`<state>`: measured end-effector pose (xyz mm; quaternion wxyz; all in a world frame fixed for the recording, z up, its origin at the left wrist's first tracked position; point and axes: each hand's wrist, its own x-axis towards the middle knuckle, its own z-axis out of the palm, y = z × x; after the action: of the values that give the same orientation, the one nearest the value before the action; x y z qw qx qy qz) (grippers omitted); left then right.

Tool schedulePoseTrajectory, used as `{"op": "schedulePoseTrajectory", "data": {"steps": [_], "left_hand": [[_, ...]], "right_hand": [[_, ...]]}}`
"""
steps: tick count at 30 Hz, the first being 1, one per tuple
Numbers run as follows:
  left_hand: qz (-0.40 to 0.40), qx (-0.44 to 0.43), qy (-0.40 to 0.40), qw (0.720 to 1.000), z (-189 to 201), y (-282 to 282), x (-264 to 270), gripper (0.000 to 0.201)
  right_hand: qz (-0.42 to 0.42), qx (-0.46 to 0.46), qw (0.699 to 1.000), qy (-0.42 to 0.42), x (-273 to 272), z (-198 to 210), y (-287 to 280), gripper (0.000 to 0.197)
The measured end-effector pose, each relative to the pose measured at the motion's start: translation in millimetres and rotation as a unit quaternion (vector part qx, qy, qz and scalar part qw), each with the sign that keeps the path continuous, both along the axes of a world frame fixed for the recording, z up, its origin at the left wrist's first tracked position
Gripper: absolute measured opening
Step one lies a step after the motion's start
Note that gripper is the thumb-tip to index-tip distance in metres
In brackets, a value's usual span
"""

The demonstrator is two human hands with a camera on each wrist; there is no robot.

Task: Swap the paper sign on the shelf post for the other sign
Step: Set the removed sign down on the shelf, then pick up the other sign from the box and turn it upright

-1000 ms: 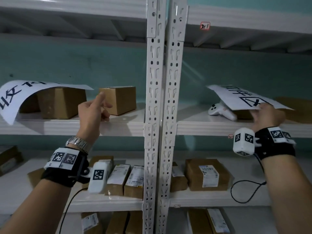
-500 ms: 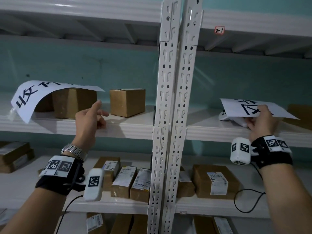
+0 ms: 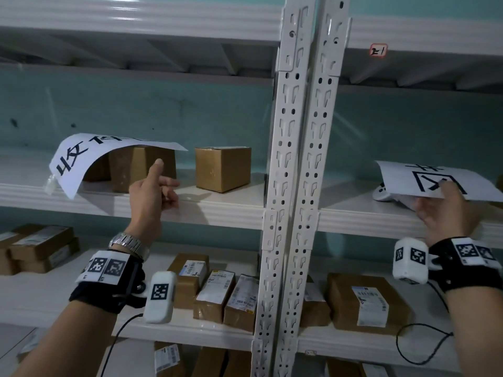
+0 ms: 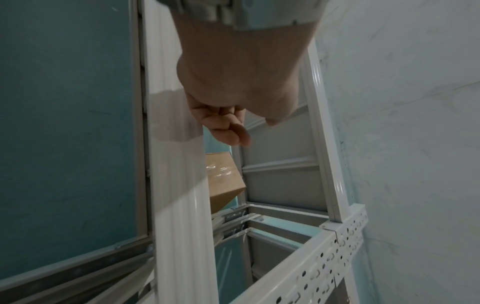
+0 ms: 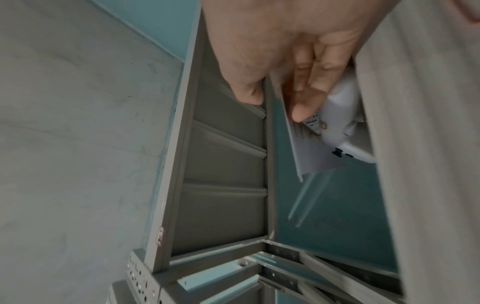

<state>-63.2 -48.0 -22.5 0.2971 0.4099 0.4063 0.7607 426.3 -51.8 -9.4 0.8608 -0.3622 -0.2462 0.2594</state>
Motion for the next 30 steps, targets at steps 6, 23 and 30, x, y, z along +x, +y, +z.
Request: {"op": "schedulePoseTrajectory", "data": {"steps": [6,23,30], "left_hand": [[0.037,0.017,-0.067,0.997,14.2,2.7,-19.8,0.053],[0.014,-0.075,-0.134,0.988,44.1,22.4,-52.0,0.036],[0.019,-0.014,-0.101,0.995,48.0,18.6,-55.8,0.022]], "right_hand": [[-0.06,-0.094,0.994,-0.002,-9.4,-7.7,-11.8,0.061],[-0.042,-0.061,0.986,-0.151,-61.8,-57.0,-13.3,0.074],[0.004,-0.052,0.978,-0.2,-68.6,-59.0,-8.8,0.07]]}}
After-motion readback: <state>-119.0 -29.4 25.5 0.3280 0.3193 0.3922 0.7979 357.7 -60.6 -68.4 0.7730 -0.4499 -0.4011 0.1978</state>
